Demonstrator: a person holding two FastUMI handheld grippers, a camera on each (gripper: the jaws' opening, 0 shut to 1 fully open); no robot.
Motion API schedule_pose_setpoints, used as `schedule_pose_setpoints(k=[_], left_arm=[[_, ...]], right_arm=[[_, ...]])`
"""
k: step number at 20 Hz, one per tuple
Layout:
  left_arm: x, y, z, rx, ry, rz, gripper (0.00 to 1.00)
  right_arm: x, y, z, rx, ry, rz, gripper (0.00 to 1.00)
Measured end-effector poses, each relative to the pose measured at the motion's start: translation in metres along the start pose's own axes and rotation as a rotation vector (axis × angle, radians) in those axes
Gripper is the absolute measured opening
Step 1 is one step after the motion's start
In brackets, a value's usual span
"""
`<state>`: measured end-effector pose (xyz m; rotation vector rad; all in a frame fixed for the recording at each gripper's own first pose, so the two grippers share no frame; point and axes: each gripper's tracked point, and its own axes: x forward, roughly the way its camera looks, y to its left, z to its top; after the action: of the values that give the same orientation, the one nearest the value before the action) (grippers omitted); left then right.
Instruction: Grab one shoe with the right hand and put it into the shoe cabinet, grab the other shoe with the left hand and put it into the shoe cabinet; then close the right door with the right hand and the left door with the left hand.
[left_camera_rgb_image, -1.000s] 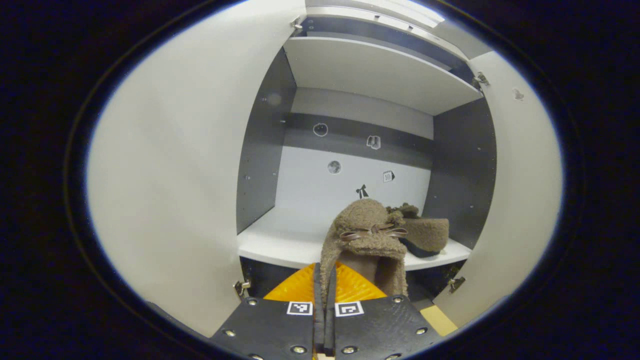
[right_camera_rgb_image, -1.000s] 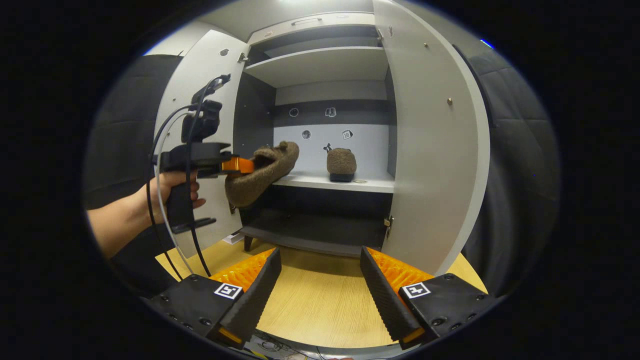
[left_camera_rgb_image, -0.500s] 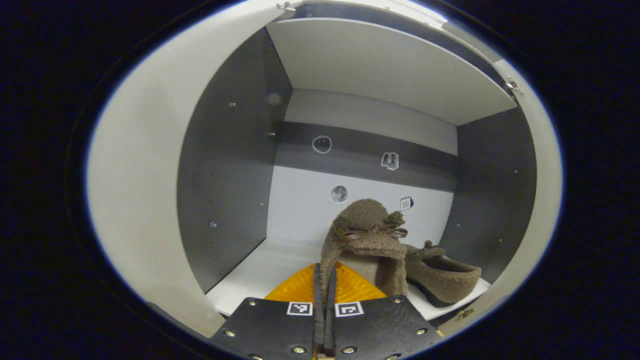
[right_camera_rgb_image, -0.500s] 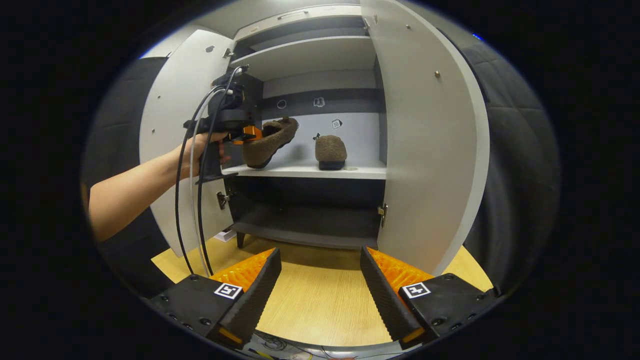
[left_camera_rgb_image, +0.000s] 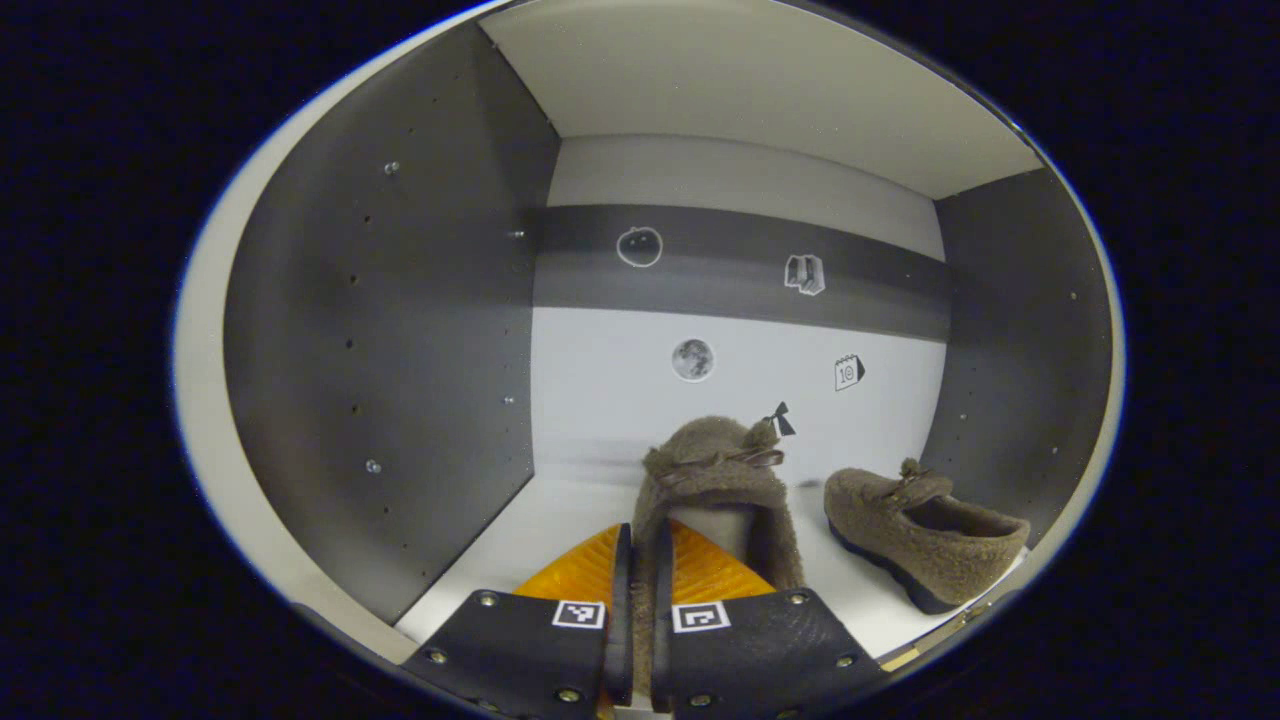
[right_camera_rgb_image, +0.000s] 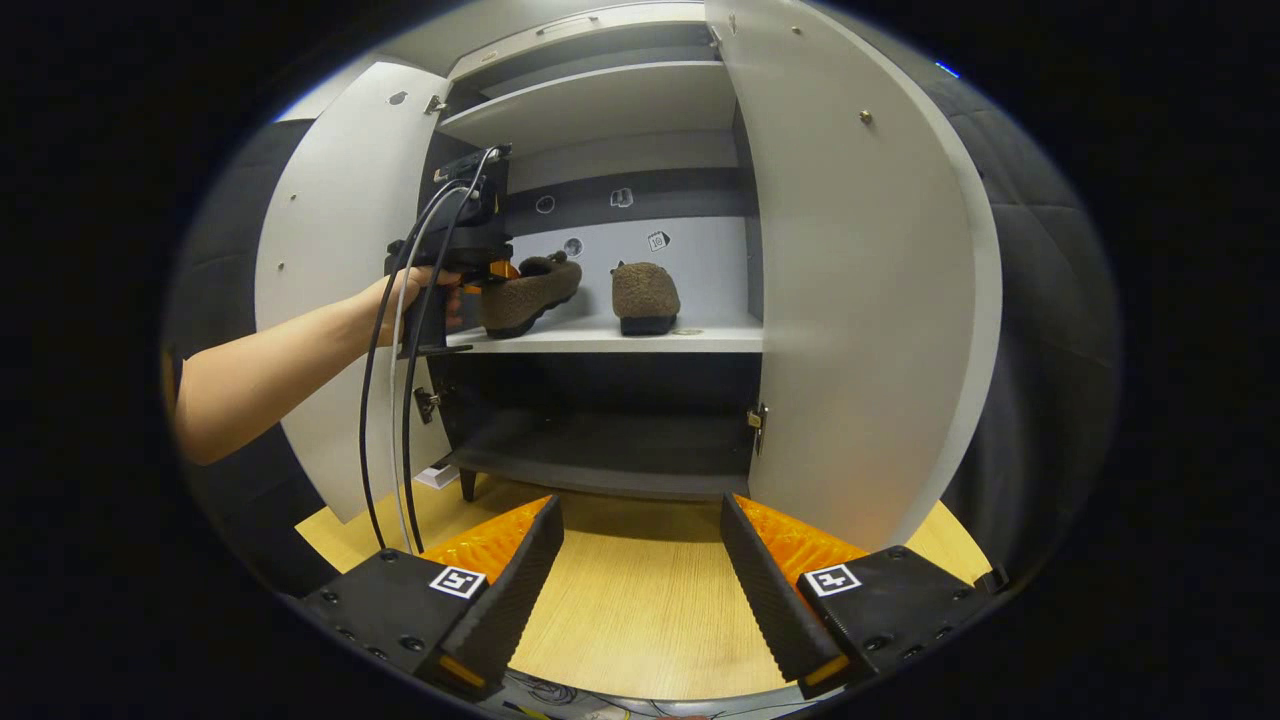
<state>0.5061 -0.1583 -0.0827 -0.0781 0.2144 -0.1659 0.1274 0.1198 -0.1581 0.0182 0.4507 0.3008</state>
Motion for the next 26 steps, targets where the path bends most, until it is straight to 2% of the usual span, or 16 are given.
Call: schedule_pose_setpoints(k=[1, 4, 6, 7, 12, 23, 24, 26], left_arm=[[-0.007, -0.004, 0.007, 0.018, -0.017, -0.016, 0.10], [-0.032, -0.009, 0.014, 0.072, -0.038, -0.031, 0.99], [-0.056, -0.014, 0.024, 0.100, -0.081, -0.038, 1.00], [-0.071, -0.017, 0.027, 0.103, -0.100, -0.047, 0.89], [-0.145, -0.024, 0.025, 0.110, -0.133, -0.071, 1.00], [-0.289, -0.016, 0.009, 0.103, -0.158, -0.092, 1.00], [-0.301, -0.014, 0.008, 0.107, -0.163, -0.092, 0.95], [-0.324, -0.012, 0.008, 0.113, -0.173, -0.089, 0.95]], right_arm=[[0.001, 0.001, 0.002, -0.001, -0.007, 0.002, 0.99], [-0.002, 0.005, 0.012, -0.003, -0.032, 0.012, 1.00], [-0.010, 0.003, 0.017, -0.009, -0.051, 0.008, 1.00], [-0.014, 0.004, 0.021, -0.011, -0.062, 0.006, 0.99], [-0.038, -0.001, 0.040, -0.024, -0.120, -0.004, 0.99], [-0.094, -0.009, 0.077, -0.044, -0.237, -0.023, 0.96], [-0.098, -0.008, 0.079, -0.042, -0.243, -0.021, 0.96], [-0.107, -0.008, 0.081, -0.040, -0.253, -0.019, 0.96]])
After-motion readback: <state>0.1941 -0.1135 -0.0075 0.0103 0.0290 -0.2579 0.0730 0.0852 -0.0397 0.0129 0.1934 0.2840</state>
